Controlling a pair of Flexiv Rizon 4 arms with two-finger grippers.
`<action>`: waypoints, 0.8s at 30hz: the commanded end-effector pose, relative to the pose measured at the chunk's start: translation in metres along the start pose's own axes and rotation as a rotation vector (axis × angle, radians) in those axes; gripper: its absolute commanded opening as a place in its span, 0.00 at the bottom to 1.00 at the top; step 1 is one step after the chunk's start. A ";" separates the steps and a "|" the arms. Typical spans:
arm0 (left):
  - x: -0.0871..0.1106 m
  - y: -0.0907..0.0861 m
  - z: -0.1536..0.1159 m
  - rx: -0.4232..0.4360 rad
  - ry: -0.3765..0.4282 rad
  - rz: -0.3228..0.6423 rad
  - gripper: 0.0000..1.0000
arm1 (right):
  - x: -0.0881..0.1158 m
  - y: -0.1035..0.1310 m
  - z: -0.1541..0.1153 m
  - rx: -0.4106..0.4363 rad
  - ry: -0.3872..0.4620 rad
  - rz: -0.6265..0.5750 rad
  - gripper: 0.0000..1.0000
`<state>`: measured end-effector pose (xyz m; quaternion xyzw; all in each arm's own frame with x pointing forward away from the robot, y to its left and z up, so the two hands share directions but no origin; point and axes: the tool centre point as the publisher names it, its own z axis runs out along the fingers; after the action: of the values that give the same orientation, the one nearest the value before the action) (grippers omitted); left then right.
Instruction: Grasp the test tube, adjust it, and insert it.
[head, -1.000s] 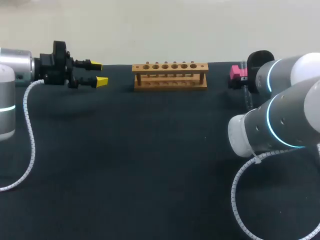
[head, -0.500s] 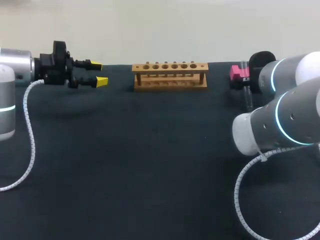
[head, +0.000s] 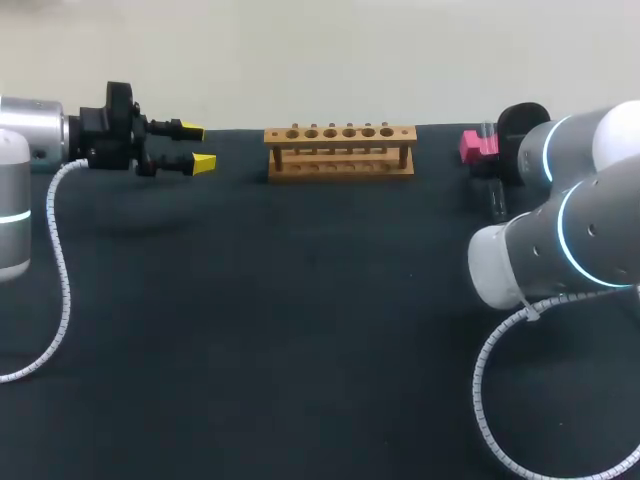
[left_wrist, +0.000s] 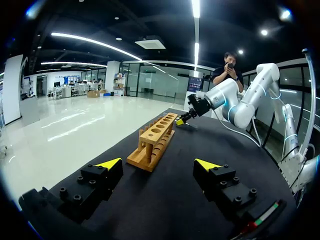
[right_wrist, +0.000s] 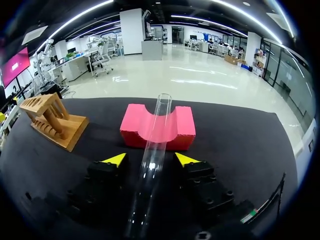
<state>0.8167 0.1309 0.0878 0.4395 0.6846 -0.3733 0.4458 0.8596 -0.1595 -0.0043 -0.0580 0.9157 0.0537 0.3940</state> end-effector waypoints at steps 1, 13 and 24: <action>0.001 -0.001 -0.001 -0.002 -0.004 0.003 1.00 | -0.002 -0.001 0.002 -0.006 0.005 0.002 0.56; 0.001 -0.001 -0.001 -0.002 -0.004 0.003 1.00 | 0.001 0.000 0.005 -0.007 0.017 0.015 0.46; 0.001 -0.001 -0.001 -0.002 -0.004 0.003 1.00 | 0.002 -0.001 0.005 -0.001 0.023 0.020 0.00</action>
<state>0.8167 0.1309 0.0878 0.4395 0.6846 -0.3733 0.4458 0.8613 -0.1602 -0.0093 -0.0502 0.9198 0.0583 0.3848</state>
